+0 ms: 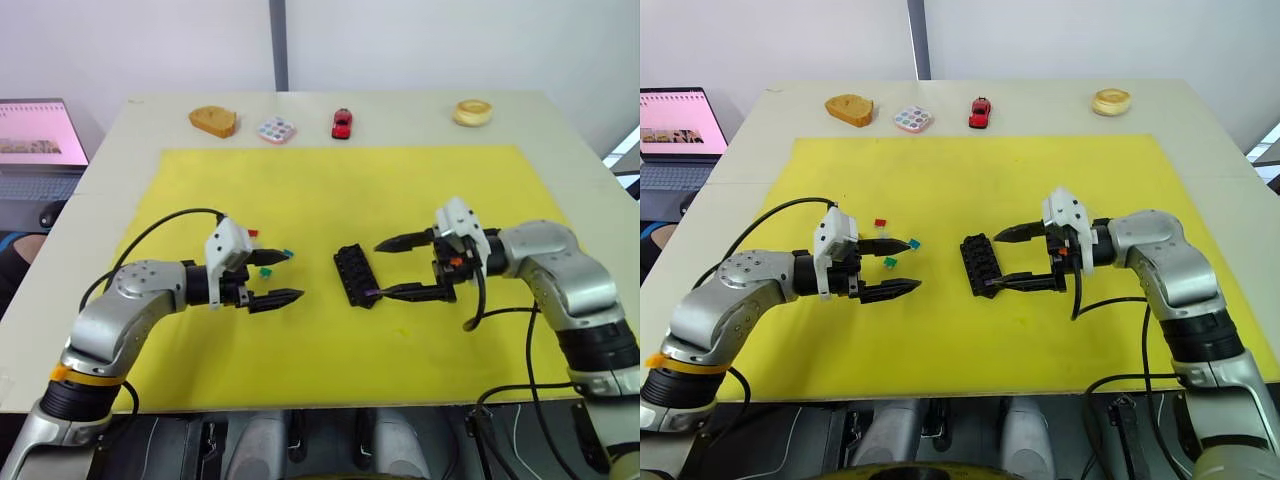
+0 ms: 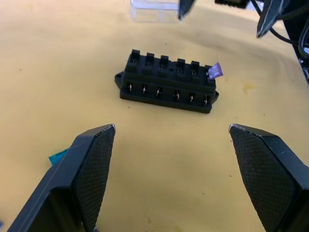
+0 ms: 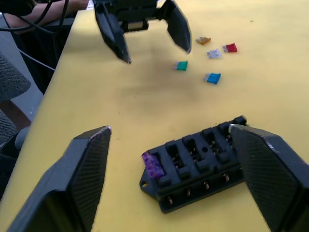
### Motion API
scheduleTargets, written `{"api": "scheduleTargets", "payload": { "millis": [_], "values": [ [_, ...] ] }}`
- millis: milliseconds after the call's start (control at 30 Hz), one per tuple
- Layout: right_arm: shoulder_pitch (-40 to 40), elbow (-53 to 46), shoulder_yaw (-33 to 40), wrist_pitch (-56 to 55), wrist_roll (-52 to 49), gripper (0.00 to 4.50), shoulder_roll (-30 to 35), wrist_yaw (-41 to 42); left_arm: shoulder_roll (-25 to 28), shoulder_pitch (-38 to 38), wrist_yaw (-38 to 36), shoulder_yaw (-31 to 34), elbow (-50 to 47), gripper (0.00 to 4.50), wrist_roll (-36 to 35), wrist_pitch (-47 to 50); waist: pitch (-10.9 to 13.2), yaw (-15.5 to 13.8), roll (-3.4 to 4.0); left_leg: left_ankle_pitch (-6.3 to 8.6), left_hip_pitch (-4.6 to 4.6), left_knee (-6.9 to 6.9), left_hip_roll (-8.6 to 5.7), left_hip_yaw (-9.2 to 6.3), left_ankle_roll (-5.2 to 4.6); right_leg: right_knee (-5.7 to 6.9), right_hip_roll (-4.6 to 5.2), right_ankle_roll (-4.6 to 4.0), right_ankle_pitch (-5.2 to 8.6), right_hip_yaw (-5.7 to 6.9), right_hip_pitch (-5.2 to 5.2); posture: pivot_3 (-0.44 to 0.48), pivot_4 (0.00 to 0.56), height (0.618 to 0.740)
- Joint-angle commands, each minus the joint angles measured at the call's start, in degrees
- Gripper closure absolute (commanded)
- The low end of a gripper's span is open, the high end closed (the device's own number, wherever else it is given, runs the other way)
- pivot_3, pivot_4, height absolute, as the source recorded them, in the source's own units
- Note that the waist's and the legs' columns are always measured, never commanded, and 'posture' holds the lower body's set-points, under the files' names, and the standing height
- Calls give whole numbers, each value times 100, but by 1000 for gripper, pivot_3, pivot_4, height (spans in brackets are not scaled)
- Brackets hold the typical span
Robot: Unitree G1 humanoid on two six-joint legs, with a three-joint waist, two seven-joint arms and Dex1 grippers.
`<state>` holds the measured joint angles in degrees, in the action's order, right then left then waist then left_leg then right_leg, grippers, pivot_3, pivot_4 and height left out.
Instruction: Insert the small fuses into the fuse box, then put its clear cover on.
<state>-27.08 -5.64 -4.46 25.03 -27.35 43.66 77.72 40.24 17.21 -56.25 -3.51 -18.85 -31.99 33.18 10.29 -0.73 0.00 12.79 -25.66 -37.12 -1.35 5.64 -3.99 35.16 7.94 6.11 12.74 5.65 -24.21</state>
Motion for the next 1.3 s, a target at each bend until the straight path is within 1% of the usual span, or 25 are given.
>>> {"api": "scheduleTargets", "payload": {
  "millis": [33, 100, 200, 233, 300, 467, 833, 933, 967, 1000, 1200, 1300],
  "values": [
    [219, -338, 65, -383, 107, 569, 92, 7, 257, -122, -228, -31, -591, 509, -32, -18, 0, 3, 0, -1, 0, 0, 0, 0, 1, 0, 0, 0, 0, 0, 0, 0, 150, 740],
    [294, -195, 34, -819, 333, 569, 11, -39, 336, -172, -290, -145, -750, 509, 38, -34, 1, 4, 0, 1, 1, -1, 0, 1, -2, -1, 0, -2, 1, 0, 0, 0, 150, 740],
    [349, 44, 33, -1604, 637, 1370, -147, -122, 252, -135, -188, -154, -764, 509, -32, 55, 1, -8, 0, 7, 3, -1, 0, 4, -11, -3, -1, -4, 1, 0, 1, 0, 150, 740],
    [351, 123, 38, -1850, 741, 1828, -221, -211, 241, -130, -186, -149, -749, 509, -43, 66, 1, -6, 0, 7, 3, -1, 0, 4, -11, -4, -1, -4, 1, 0, 2, 0, 150, 740],
    [405, 263, -6, -2358, 922, 2885, -308, -229, 219, -132, -191, -152, -714, 509, -42, 80, 1, 0, -1, -1, 3, -2, 0, 4, 2, -5, -4, -3, 1, 0, 1, 0, 150, 740],
    [449, 622, -114, -3072, 1112, 2885, -320, -103, 258, -168, -264, -144, -636, 509, -23, 118, 1, 1, -1, -5, 3, -3, 0, 6, 8, -4, -9, 0, 0, 1, 10, 0, 150, 740],
    [454, 633, -261, -3162, 1156, 2885, -383, -145, 282, -198, -307, -132, -553, 509, -20, 124, 1, 1, -1, -6, 8, -4, 1, 4, 8, -4, -9, -2, 1, 0, 10, 0, 150, 740],
    [419, 693, -334, -3203, 1217, 3701, -396, -157, 277, -200, -308, -130, -534, 509, -13, 117, 1, 1, -1, -6, 8, -4, 1, 4, 8, -4, -9, -2, 1, 0, 10, 0, 150, 740],
    [402, 738, -360, -3275, 1260, 4232, -407, -160, 274, -201, -309, -130, -526, 509, -10, 113, 1, 1, -1, -6, 8, -4, 1, 4, 8, -4, -9, -2, 1, 0, 9, 0, 150, 740],
    [394, 768, -369, -3330, 1282, 4473, -408, -157, 270, -198, -302, -133, -531, 509, -11, 120, 1, 1, -1, -6, 8, -4, 1, 5, 8, -4, -9, -2, 1, 0, 9, 0, 150, 740],
    [362, 572, -279, -2895, 1051, 4473, -339, -150, 270, -264, -293, -120, -528, 509, -7, 108, 1, 4, 0, -6, 10, -4, 1, 4, 9, -4, -9, -2, 1, 0, 10, 0, 150, 740],
    [127, 117, -38, -1381, 323, 4473, -316, -459, 262, -274, -279, -123, -541, 509, -7, 115, 2, 6, 0, -6, 10, -4, 2, 4, 9, -3, -7, -3, 1, -1, 9, 0, 150, 740]
  ]
}}
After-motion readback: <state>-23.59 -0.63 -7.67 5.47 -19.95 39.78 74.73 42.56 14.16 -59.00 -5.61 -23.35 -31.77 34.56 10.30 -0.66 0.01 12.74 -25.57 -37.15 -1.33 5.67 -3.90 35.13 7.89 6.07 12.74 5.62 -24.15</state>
